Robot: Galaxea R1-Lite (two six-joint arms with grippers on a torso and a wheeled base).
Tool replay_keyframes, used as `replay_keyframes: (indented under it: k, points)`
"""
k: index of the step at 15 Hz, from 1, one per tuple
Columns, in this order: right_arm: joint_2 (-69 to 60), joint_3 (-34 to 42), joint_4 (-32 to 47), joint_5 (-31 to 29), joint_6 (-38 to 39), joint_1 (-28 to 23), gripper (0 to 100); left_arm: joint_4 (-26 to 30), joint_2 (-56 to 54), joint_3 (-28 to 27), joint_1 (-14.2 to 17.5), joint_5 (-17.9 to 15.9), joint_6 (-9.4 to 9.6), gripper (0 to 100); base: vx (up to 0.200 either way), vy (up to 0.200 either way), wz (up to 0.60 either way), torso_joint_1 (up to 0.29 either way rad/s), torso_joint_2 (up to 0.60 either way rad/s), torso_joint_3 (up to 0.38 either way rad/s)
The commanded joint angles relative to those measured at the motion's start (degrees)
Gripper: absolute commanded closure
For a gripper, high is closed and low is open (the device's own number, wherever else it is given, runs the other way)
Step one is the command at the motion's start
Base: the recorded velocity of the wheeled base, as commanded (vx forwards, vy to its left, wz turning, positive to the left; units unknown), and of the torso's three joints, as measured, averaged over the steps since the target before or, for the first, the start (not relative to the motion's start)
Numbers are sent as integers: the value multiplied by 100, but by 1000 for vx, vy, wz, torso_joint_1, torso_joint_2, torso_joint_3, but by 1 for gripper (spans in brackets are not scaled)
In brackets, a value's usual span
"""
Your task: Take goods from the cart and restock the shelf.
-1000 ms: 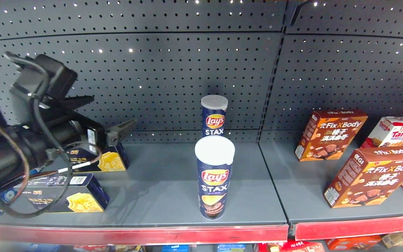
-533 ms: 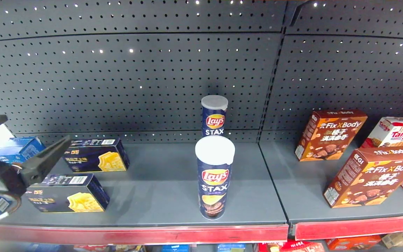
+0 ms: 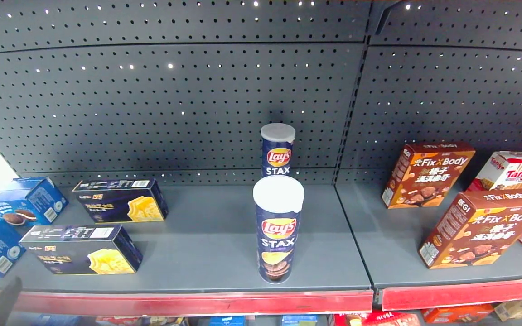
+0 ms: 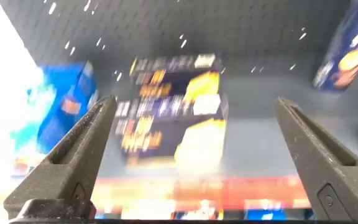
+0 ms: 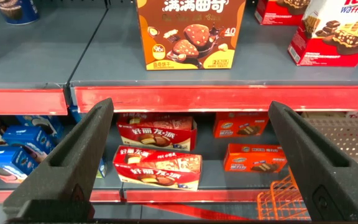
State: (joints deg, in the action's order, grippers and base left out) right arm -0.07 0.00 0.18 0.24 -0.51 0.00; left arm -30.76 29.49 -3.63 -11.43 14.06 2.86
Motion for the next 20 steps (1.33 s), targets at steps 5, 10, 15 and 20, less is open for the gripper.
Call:
replay_keyframes:
  k: [5,10,15,20]
  points:
    - [7,0,-1,2,-2,0,0,984,-1209,363,845,-913,-383,0,0,0,0,0,0,0]
    - [7,0,-1,2,-2,0,0,2531,-1938,363,1143,-1291,-418,0,0,0,0,0,0,0]
    - [7,0,-1,2,-2,0,0,3067,-2562,363,1267,-1291,-278,0,0,0,0,0,0,0]
    - [7,0,-1,2,-2,0,0,3067,-2949,363,1143,-1335,-295,0,0,0,0,0,0,0]
